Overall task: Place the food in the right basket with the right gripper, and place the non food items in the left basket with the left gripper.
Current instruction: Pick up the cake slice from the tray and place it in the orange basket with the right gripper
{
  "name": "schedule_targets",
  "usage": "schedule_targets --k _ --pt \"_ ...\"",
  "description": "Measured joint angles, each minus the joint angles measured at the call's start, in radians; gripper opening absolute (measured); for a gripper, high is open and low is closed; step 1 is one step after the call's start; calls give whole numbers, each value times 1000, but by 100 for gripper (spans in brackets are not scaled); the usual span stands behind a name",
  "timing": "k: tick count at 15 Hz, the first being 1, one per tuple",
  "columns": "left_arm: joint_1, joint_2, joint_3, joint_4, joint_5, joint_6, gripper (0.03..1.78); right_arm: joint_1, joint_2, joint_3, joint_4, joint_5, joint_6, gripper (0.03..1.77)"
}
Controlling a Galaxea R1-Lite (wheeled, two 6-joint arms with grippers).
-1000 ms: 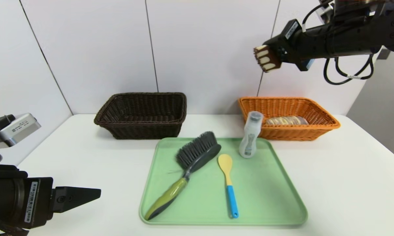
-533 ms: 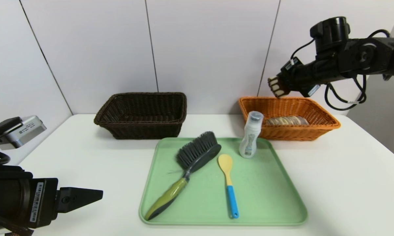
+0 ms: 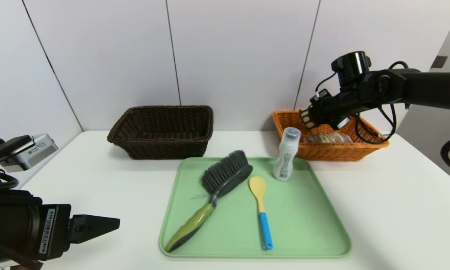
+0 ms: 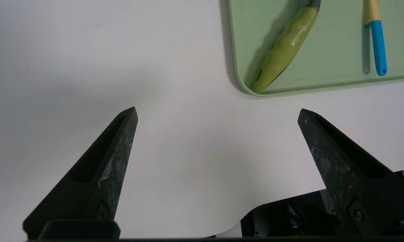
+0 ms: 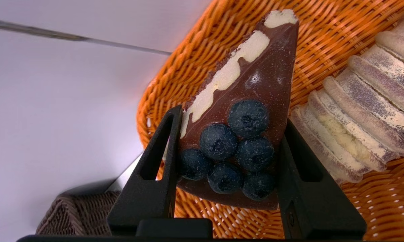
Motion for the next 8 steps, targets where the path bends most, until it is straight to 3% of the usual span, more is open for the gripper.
schedule_targets --k 4,8 --pt "0 12 0 -14 0 0 169 -13 27 0 -6 -1 1 81" --pt "0 22 -1 -17 0 0 169 -17 38 0 -11 -3 -4 116"
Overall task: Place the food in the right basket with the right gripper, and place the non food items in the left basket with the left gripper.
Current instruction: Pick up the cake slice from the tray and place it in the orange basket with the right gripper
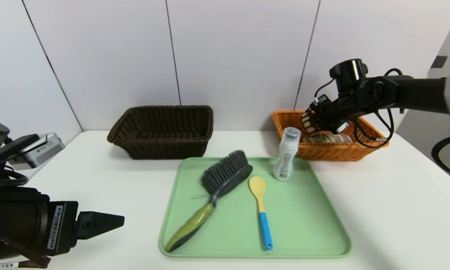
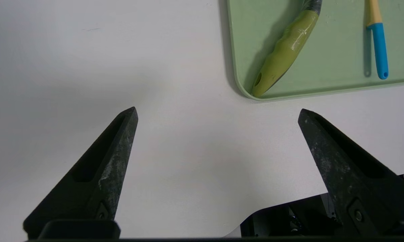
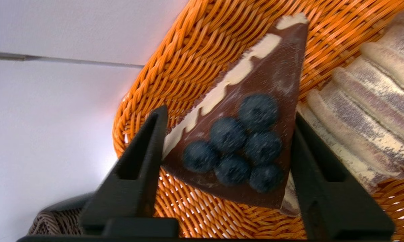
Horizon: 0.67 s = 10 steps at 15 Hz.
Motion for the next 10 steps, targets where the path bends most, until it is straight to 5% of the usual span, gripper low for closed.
schedule_targets --k 6,10 --pt "0 10 0 0 1 0 169 -1 -1 -1 -2 -18 0 145" --pt "0 13 0 0 0 0 169 8 -2 -4 -68 -145 -6 156"
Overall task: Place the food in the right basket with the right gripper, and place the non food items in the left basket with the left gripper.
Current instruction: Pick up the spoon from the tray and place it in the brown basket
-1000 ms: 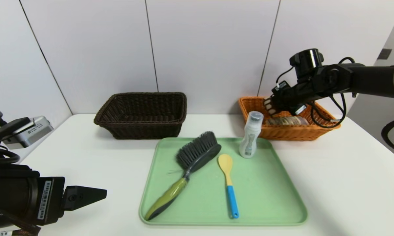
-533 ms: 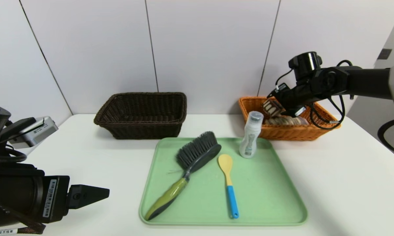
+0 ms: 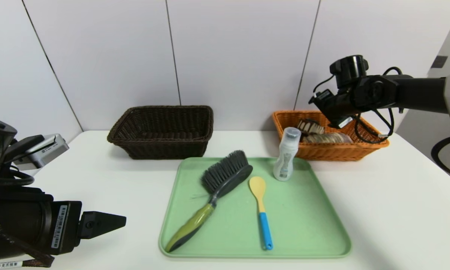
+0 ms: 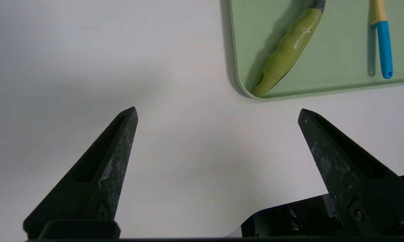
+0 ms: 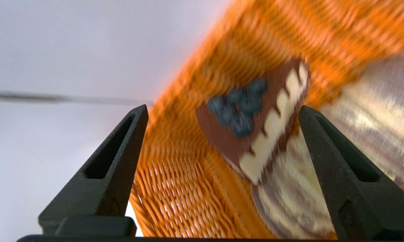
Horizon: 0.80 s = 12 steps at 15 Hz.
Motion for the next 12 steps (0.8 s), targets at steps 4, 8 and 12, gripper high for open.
schedule_targets --k 4,8,12 --pt "0 0 -1 0 -2 1 169 14 -34 0 33 -50 -8 162" --pt "-2 -5 -10 0 -1 11 169 11 -85 1 71 -56 -97 166" --pt "-2 -22 -36 -4 -2 45 169 12 -177 6 132 -35 -250 168"
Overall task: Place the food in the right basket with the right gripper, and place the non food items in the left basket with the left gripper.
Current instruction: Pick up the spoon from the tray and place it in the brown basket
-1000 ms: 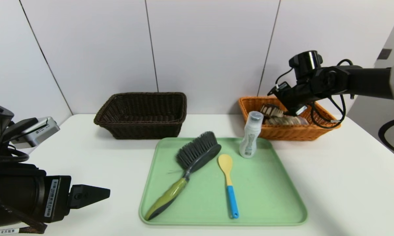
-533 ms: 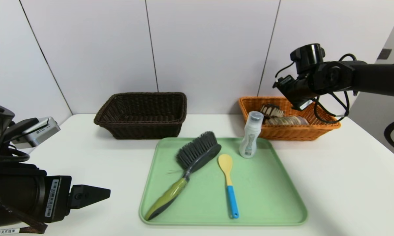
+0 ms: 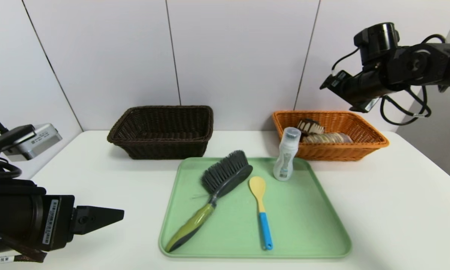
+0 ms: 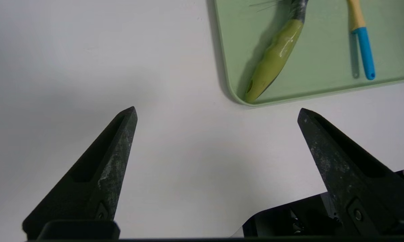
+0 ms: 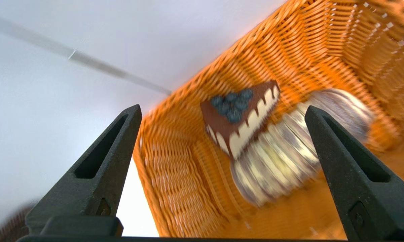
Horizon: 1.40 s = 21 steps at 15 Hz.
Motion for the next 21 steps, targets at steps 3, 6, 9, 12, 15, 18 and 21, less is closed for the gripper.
schedule_targets --k 3,6,9,12,15,18,21 --pt "-4 18 -63 -40 -17 5 169 39 -106 7 169 74 -83 169" --pt "-11 53 -85 -159 -148 6 169 93 -239 49 381 182 -138 169" --pt "-40 113 -93 -234 -201 20 169 116 -382 175 418 249 -176 169" --pt "-80 191 -97 -248 -202 136 169 133 -534 350 420 308 -191 169" --pt "-106 276 -134 -215 -202 189 169 149 -709 546 421 356 -283 169" --pt "-134 366 -187 -193 -201 193 169 152 -860 685 410 368 -387 169" --pt "-148 445 -288 -77 -200 201 169 152 -945 731 378 367 -360 170"
